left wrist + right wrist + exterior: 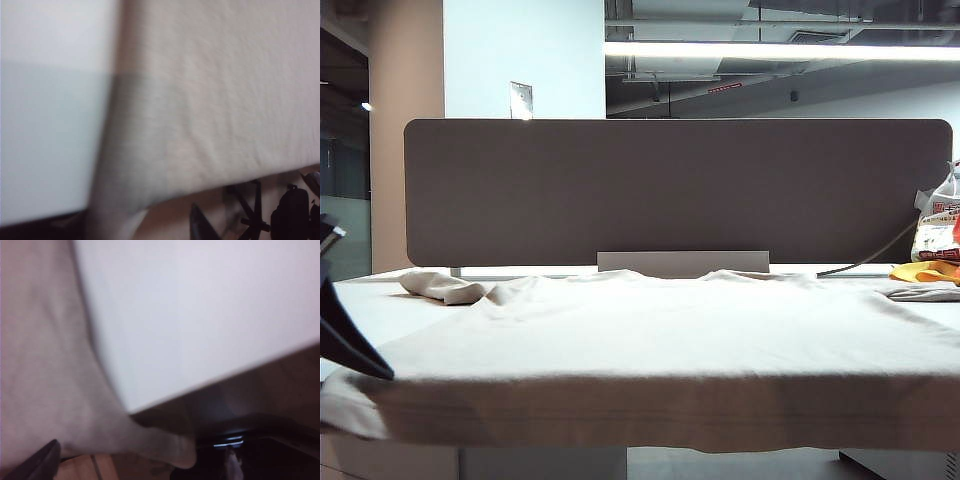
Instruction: Fold the bottom side of the T-shirt horizontally towards the center, about one-third of the way, then fold the sleeve back towards the center, creating a straight line along the edge of the T-shirt, and finally fold the bottom of the T-shirt up towards the top, creating a neat rectangle.
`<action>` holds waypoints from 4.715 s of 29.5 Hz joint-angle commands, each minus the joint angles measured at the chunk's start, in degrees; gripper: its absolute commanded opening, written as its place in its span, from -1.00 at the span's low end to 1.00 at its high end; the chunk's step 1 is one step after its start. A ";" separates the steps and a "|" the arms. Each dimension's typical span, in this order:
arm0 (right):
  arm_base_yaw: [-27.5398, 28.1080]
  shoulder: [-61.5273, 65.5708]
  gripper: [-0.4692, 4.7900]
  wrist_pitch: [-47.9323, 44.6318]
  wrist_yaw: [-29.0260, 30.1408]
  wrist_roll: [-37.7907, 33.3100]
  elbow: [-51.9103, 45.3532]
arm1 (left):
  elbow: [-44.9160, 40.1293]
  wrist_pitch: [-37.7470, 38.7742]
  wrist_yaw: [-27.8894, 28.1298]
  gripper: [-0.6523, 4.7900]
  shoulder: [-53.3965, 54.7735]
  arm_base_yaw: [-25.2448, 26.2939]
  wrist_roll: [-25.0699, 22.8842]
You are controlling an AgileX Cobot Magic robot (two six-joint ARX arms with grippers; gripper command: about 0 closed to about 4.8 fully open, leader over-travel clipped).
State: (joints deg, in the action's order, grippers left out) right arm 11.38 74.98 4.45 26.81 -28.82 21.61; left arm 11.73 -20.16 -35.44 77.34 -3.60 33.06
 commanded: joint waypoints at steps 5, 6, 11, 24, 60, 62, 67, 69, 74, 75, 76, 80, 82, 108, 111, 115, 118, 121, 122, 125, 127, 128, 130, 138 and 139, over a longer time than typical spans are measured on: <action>-0.02 2.89 0.67 -3.23 0.22 0.42 0.09 | 0.74 -0.48 2.21 -0.01 -0.07 -1.62 0.11; -0.02 3.15 0.64 -3.45 0.15 0.42 0.09 | 0.74 -0.48 2.21 -0.01 -0.07 -1.62 0.11; -0.02 5.40 0.52 -5.86 0.17 0.52 0.09 | 0.76 -0.48 2.32 -0.16 -0.07 -1.62 0.15; -0.20 9.11 -0.78 -8.24 2.43 0.50 0.11 | 0.76 -0.48 0.68 -0.61 -0.09 -1.62 0.15; 0.42 -6.91 -0.83 -2.58 15.34 -7.21 7.06 | 14.67 10.14 -11.93 -0.78 -6.60 -1.51 -0.37; 0.42 -6.38 -0.83 -2.10 15.26 -7.21 8.52 | 16.17 11.08 -11.30 -0.78 -6.60 -1.51 -1.18; 0.42 -3.67 -0.83 -1.33 15.34 -7.21 11.65 | 18.80 12.90 -8.15 -0.78 -6.56 -1.38 -1.77; 0.39 -2.12 -0.83 -1.25 15.39 -7.23 12.96 | 19.28 12.87 -6.88 -0.78 -6.54 -1.07 -1.79; 0.37 1.38 -0.83 -1.77 15.45 -7.21 16.31 | 20.44 12.76 -1.97 -0.78 -6.40 -0.59 -3.10; 0.28 2.36 -0.83 -1.77 15.34 -7.21 17.31 | 20.83 12.81 -1.09 -0.78 -6.34 -0.37 -3.41; 0.28 3.23 -0.83 -1.75 15.39 -7.21 18.18 | 21.24 12.81 -0.48 -0.78 -6.05 -0.26 -3.98; 0.24 7.26 -0.83 -1.75 15.54 -7.19 21.94 | 23.52 12.81 1.27 -0.78 -4.28 -0.24 -5.66; 0.15 9.35 -0.83 -1.70 15.67 -7.19 23.93 | 25.00 12.81 2.34 -0.78 -2.64 -0.24 -5.68; -3.02 28.94 -0.83 -6.05 15.13 -7.19 40.30 | 40.35 12.04 8.72 -0.78 18.03 -0.33 -12.07; -3.34 30.32 -0.83 -6.69 15.08 -7.17 41.11 | 40.37 11.15 8.92 -0.78 18.16 -0.28 -12.98; -3.37 30.86 -0.82 -8.17 14.12 -7.10 41.83 | 40.37 10.58 11.47 -0.78 18.16 -0.31 -14.12; -3.10 30.84 -0.64 -10.14 12.41 -7.10 42.45 | 40.37 9.16 12.41 -0.78 18.25 -0.31 -15.61; -3.08 30.84 -0.28 -10.78 11.06 -7.08 43.54 | 40.37 8.07 12.50 -0.49 18.25 -0.31 -15.72; -3.08 30.84 -0.18 -10.78 10.62 -7.06 43.74 | 40.37 8.02 12.55 -0.28 18.25 -0.31 -15.72; -3.06 30.84 0.26 -11.19 10.23 -6.88 44.02 | 40.37 8.28 12.57 0.25 18.27 -0.33 -15.74; -3.04 30.84 0.37 -10.75 10.23 -6.71 44.02 | 40.37 8.28 13.40 0.47 18.25 -0.33 -15.72; -3.04 30.84 0.37 -10.32 10.40 -6.71 44.02 | 40.37 8.28 13.40 0.55 18.25 -0.33 -15.72; -2.56 30.75 0.37 -7.89 10.62 -6.71 44.02 | 40.37 9.51 13.25 0.61 18.23 -0.31 -15.67; 0.39 30.49 0.32 7.52 10.12 2.51 44.00 | 40.30 24.61 10.97 0.61 18.12 -0.48 -16.81; 0.61 30.47 0.32 8.96 10.10 3.58 44.02 | 40.30 25.86 10.91 0.61 18.12 -0.48 -16.81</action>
State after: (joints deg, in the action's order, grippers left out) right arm 11.77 105.97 11.03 37.04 -27.90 65.47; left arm 51.99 3.42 -23.86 95.57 -4.03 17.15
